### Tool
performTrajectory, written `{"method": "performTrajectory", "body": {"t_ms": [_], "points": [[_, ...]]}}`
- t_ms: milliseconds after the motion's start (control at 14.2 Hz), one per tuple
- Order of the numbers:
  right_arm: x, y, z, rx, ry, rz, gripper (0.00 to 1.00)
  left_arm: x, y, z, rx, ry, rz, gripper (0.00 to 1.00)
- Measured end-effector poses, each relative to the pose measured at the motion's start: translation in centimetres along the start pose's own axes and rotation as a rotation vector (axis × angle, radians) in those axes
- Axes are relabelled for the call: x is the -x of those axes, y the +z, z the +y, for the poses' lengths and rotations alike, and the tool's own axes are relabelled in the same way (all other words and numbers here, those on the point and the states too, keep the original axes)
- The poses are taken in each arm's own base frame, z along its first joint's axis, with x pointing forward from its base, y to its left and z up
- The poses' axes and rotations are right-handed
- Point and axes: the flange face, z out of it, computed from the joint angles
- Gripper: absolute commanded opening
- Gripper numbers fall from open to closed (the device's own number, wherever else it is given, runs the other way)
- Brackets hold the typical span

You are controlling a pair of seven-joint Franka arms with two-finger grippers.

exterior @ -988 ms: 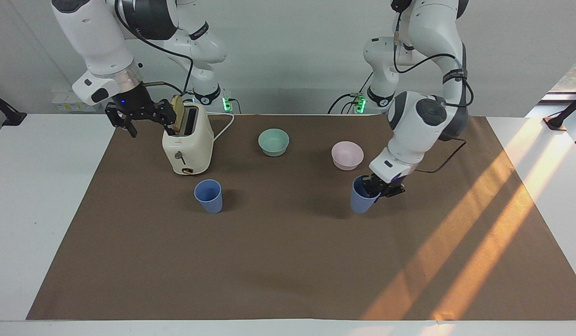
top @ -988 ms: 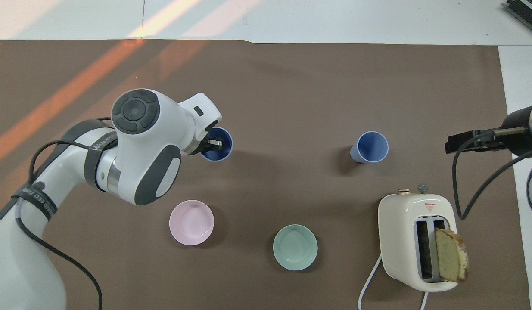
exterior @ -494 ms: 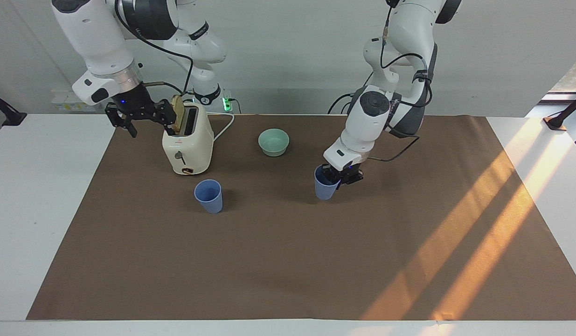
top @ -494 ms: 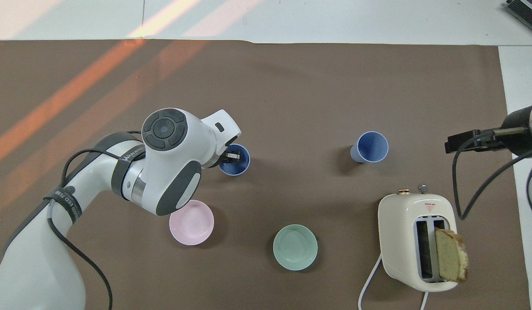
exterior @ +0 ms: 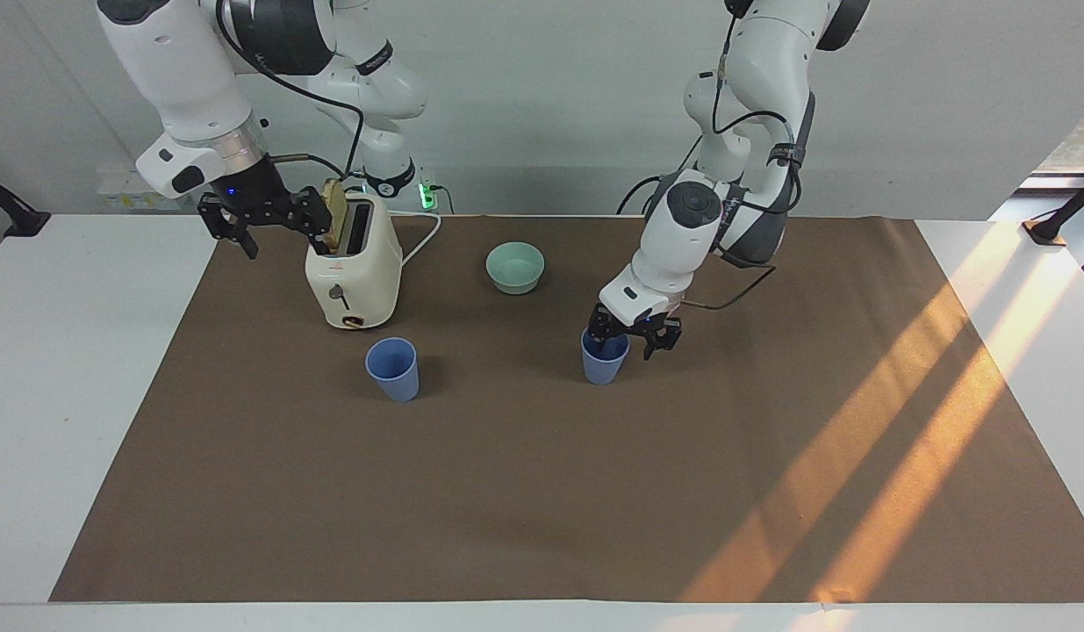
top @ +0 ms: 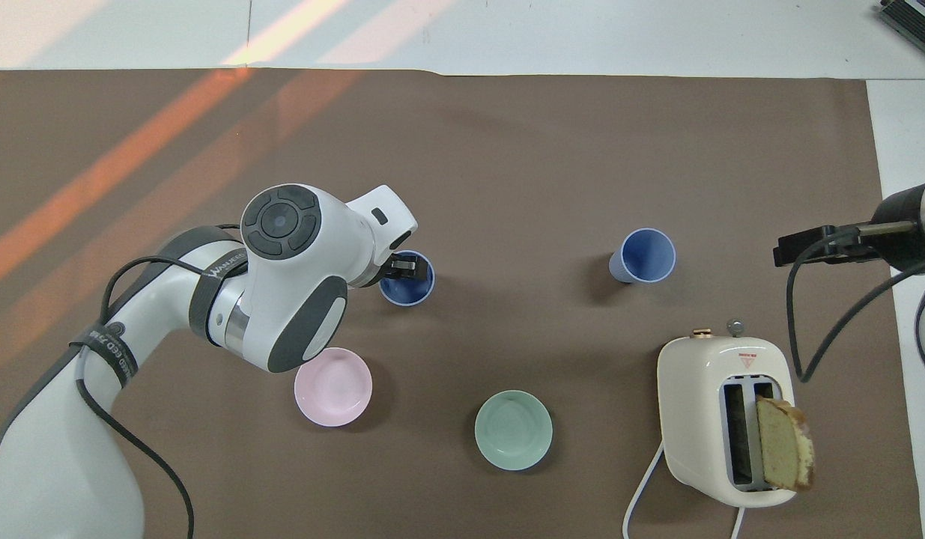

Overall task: Stack blue cups with both arms
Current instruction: 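Release the blue cup and withdraw the left gripper to rest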

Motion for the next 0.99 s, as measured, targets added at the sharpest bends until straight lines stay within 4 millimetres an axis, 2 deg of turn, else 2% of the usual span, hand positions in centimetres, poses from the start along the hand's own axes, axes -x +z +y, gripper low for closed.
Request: {"method": "performTrajectory", "body": {"t_ms": [141, 282, 776, 846, 988], "points": [[0.0, 0.0, -0.3, 0.0, -0.005, 0.0, 1.0, -0.8, -2.9, -2.0, -0.024, -0.03, 0.031, 1.0], [0.0, 0.0, -0.7, 0.0, -0.013, 0.001, 1.0, -1.2, -6.7, -5.3, -0.064, -0.04, 0.054, 1.0], [-0.2, -0.1, -0.9, 0.001, -0.016, 0.021, 1.0, -1.8, -20.0, -22.5, -0.169, 0.003, 0.098, 1.0], [-0.4, 0.1, -1.0, 0.001, -0.019, 0.028, 1.0, -1.7, -21.7, -24.1, -0.174, 0.013, 0.091, 1.0], [-0.5, 2.0, -1.6, -0.001, -0.03, 0.011, 1.0, -1.2, -24.2, -25.3, -0.168, 0.011, 0.066, 1.0]]}}
